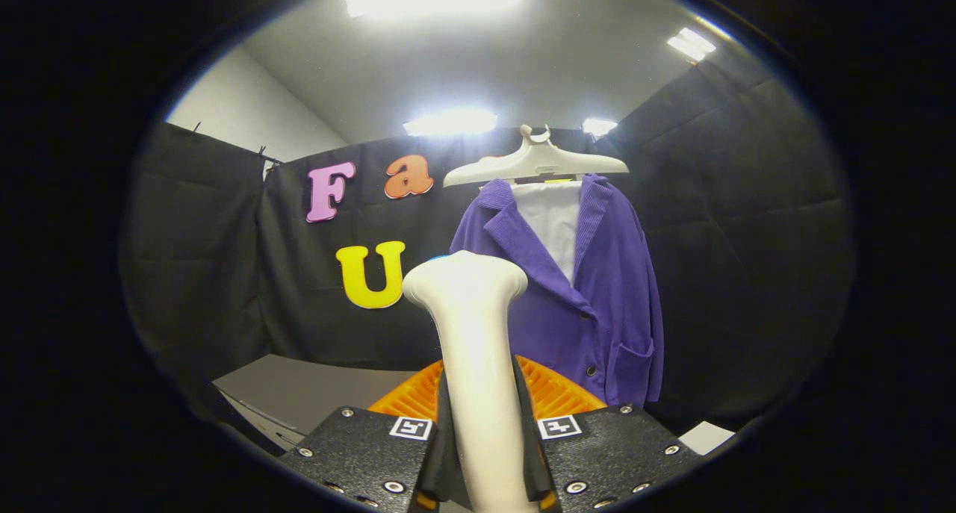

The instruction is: Iron the clothes twice with a garment steamer, once on the left side and once on the right side.

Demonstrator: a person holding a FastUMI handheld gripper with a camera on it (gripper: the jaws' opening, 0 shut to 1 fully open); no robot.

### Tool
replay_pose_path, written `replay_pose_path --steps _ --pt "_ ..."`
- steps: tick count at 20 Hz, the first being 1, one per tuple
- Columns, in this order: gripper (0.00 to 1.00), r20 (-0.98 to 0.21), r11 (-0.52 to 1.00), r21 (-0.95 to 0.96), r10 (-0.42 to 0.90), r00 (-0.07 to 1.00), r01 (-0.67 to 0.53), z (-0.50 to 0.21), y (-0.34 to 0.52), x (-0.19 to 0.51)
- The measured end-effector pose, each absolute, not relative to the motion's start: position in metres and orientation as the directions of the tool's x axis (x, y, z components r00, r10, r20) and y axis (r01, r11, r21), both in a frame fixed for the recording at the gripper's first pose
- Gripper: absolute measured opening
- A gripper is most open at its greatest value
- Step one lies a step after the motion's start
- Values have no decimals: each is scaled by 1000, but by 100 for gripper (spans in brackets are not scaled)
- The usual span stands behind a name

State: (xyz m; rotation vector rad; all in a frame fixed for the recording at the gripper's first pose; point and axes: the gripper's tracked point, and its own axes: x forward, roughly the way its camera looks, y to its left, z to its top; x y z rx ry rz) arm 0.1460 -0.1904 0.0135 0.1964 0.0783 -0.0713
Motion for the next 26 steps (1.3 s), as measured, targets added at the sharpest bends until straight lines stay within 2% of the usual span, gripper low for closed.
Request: replay_pose_path --steps 14,26 --pt "37 -16 960 169 -222 975 222 36 -215 229" --pt "37 -79 936 214 -268 960 279 -3 -238 268"
